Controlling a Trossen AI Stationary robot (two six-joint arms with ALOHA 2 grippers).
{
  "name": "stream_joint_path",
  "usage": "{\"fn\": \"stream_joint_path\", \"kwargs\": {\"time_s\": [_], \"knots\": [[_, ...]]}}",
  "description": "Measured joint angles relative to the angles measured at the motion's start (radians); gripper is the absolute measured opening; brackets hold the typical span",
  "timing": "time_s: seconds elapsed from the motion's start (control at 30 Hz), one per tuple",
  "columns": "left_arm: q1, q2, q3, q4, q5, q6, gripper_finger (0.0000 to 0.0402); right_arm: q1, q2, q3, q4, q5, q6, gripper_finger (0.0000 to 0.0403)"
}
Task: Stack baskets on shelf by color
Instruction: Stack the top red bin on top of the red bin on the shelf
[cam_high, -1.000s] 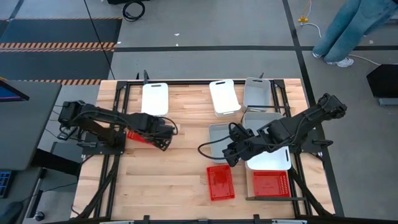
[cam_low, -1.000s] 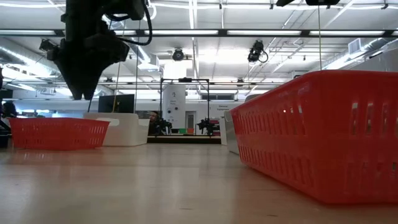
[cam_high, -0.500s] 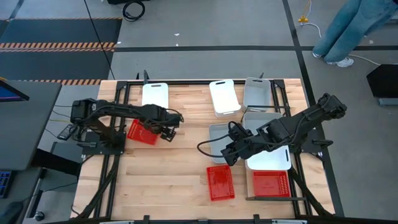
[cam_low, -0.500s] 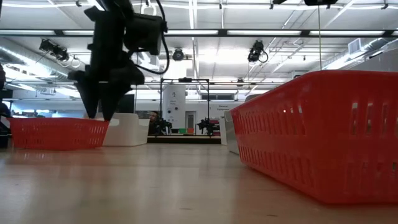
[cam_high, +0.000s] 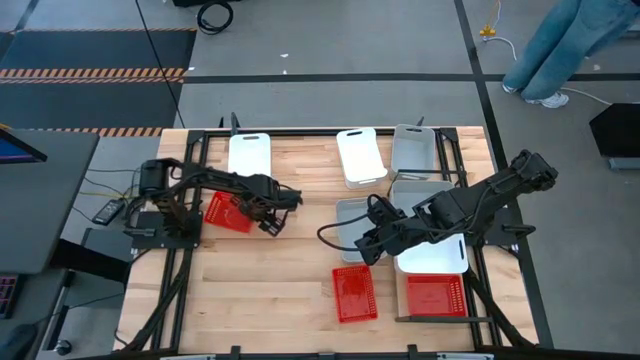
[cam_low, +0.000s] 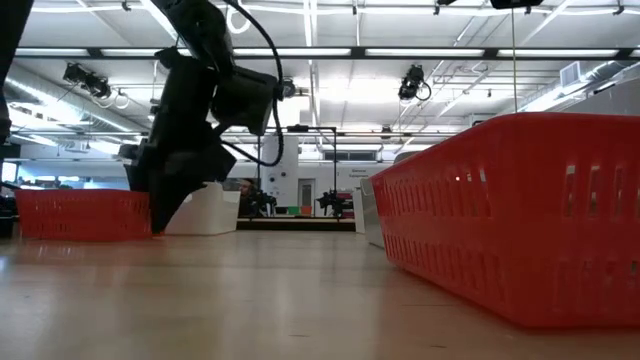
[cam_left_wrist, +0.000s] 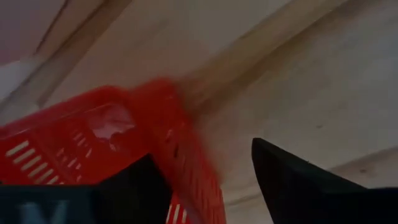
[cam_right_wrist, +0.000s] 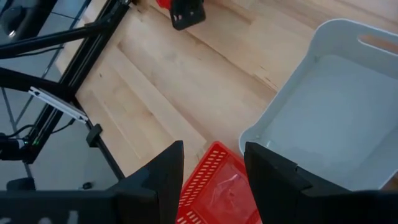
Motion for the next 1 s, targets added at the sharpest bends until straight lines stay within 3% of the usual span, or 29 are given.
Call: {"fn": "stream_joint_path", "kwargs": {"time_s": [0.13,0.33,0.4,0.73,0.83,1.0], "knots": [[-0.002,0.007,0.0,0.022,0.016,0.049,0.0166,0.0,0.0,0.0,0.0,-0.003,0.002,0.0174],[-0.004,0.004,0.001,0.053,0.1,0.101,0.0036,0.0,0.0,0.0,-0.023,-0.003,-0.005,0.0174],[-0.017,-0.006,0.0,0.044,0.126,0.101,0.0012,0.0,0.0,0.0,-0.033,-0.003,-0.005,0.0174],[-0.206,-0.213,0.073,0.048,0.153,0.085,0.0005,0.0,-0.008,0.0,-0.037,-0.008,-0.009,0.0174],[-0.265,-0.273,0.15,0.048,0.118,0.166,0.0004,-0.004,-0.025,0.0,-0.038,-0.007,-0.012,0.0174],[-0.357,-0.319,0.309,0.047,-0.017,0.429,0.0003,-0.039,-0.035,0.0,-0.039,-0.014,-0.054,0.0174]]}}
